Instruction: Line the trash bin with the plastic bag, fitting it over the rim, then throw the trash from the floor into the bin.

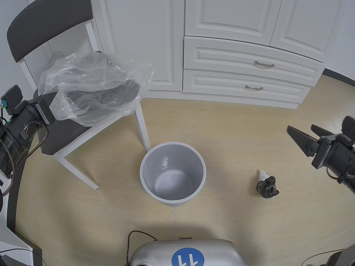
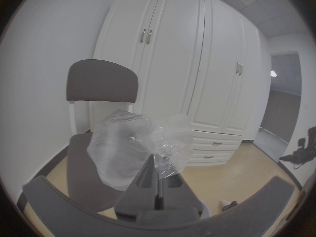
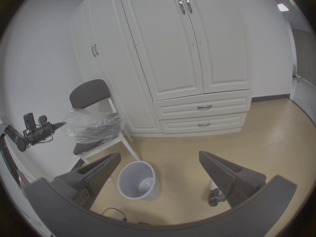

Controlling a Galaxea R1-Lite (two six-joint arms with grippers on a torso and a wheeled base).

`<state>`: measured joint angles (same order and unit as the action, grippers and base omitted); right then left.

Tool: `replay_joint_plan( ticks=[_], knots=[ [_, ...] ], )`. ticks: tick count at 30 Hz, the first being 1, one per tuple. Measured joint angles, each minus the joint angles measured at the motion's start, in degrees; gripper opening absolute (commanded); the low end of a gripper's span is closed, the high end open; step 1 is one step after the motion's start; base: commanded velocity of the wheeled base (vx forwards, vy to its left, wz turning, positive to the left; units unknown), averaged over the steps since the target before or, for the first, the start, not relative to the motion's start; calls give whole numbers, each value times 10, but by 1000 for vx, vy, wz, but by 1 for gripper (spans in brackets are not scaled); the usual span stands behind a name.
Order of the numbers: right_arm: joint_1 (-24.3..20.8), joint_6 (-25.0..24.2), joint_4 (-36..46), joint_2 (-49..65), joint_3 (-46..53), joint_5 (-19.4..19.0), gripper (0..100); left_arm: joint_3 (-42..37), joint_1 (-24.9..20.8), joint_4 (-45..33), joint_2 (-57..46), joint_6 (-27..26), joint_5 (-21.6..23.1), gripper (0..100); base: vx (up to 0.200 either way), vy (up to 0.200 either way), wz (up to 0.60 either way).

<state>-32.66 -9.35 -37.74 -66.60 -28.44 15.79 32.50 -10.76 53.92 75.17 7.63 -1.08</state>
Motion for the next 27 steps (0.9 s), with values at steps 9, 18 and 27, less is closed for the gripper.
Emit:
replay_joint_plan(
  ticks=[9,18,27],
  knots=[
    [-77,-51,-78,-100,-9,25,100,15,-92,1,-5,18,-4,0,0,0,0],
    [-94,-53,-83,-132,10,24,100,3,-154,0,-39,17,-5,0,0,0,0],
    [-97,-73,-121,-166,14,24,100,-11,-224,-3,-83,15,-4,0,0,0,0]
  ],
)
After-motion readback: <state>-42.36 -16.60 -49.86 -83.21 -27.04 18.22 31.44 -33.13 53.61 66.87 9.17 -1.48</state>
